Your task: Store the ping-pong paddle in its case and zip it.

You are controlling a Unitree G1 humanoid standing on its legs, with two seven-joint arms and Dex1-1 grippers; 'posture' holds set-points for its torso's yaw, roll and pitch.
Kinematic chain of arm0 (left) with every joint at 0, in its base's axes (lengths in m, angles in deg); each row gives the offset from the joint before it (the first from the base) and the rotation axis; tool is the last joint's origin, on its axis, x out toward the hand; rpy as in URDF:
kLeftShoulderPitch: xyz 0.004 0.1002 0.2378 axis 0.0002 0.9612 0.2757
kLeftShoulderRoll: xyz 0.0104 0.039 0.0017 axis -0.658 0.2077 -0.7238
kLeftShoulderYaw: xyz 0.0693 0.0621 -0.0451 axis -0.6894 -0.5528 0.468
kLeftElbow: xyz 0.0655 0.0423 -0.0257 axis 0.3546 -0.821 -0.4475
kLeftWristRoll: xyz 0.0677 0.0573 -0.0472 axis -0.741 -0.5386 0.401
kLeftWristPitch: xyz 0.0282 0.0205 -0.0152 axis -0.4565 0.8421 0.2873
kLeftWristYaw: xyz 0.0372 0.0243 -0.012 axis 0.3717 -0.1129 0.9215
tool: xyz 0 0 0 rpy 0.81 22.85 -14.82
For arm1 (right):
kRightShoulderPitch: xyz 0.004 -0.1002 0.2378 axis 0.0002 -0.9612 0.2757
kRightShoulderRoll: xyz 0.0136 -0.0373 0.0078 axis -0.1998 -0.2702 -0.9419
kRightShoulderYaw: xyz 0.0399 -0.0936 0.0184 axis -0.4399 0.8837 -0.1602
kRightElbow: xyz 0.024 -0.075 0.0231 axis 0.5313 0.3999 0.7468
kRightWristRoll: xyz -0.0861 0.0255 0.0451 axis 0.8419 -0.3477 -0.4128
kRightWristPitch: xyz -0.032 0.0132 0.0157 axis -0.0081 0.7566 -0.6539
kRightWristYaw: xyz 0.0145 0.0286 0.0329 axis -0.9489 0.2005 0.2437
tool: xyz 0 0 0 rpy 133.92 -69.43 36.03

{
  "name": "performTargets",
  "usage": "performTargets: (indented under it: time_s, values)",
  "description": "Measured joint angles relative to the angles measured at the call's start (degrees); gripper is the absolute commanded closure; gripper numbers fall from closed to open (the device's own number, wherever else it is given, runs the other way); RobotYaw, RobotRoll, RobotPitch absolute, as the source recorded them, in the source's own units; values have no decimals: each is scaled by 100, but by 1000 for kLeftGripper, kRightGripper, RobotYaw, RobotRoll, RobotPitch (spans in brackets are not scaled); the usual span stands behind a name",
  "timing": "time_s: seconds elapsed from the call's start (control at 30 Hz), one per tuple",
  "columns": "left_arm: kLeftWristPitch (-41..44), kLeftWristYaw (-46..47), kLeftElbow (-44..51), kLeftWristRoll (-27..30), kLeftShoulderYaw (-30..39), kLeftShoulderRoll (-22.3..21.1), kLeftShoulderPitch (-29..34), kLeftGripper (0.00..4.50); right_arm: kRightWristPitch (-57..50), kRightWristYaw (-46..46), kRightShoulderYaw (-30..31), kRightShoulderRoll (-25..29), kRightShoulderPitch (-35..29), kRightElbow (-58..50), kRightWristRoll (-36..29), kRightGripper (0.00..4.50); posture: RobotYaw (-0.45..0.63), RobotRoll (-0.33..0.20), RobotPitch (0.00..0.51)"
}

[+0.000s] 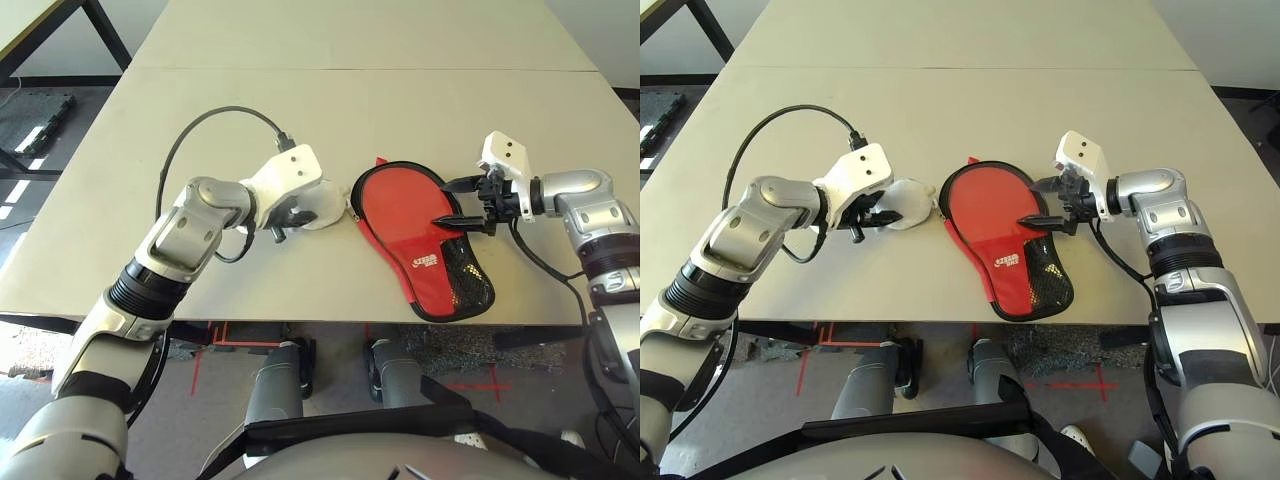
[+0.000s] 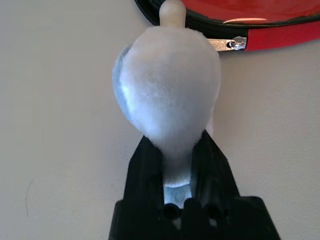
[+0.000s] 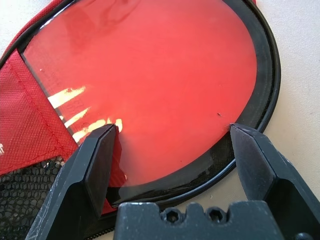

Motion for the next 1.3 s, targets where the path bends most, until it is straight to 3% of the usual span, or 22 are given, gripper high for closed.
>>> performTargets:
  time_s: [0.17, 0.37, 0.77, 0.87, 1.03, 1.3]
  values:
    - [-233, 20, -536, -47, -1, 102, -264, 4448, -35, 22, -7, -5, -34, -63, 0, 0, -32, 0, 187]
    - [-856, 369, -1863, -319, 13, 490, -962, 4448, -57, 85, -34, -17, -102, -140, -4, 0, -45, 0, 190]
    - [-3116, 1258, -6392, -696, 331, 1885, -3164, 4449, -208, 167, -92, -87, -211, -421, -6, 0, -84, 0, 197]
    - [-3542, 1538, -7142, -789, 472, 2166, -3528, 4449, -255, 188, -103, -99, -246, -520, -9, 0, -101, 0, 197]
    - [-3899, 2116, -7892, -835, 792, 2701, -3954, 4449, -315, 239, -211, -95, -418, -749, -26, 0, -126, 0, 199]
    - [-4107, 2761, -8252, -932, 1162, 3430, -4263, 4449, -492, 367, -322, -81, -673, -1150, -82, 0, -162, 0, 200]
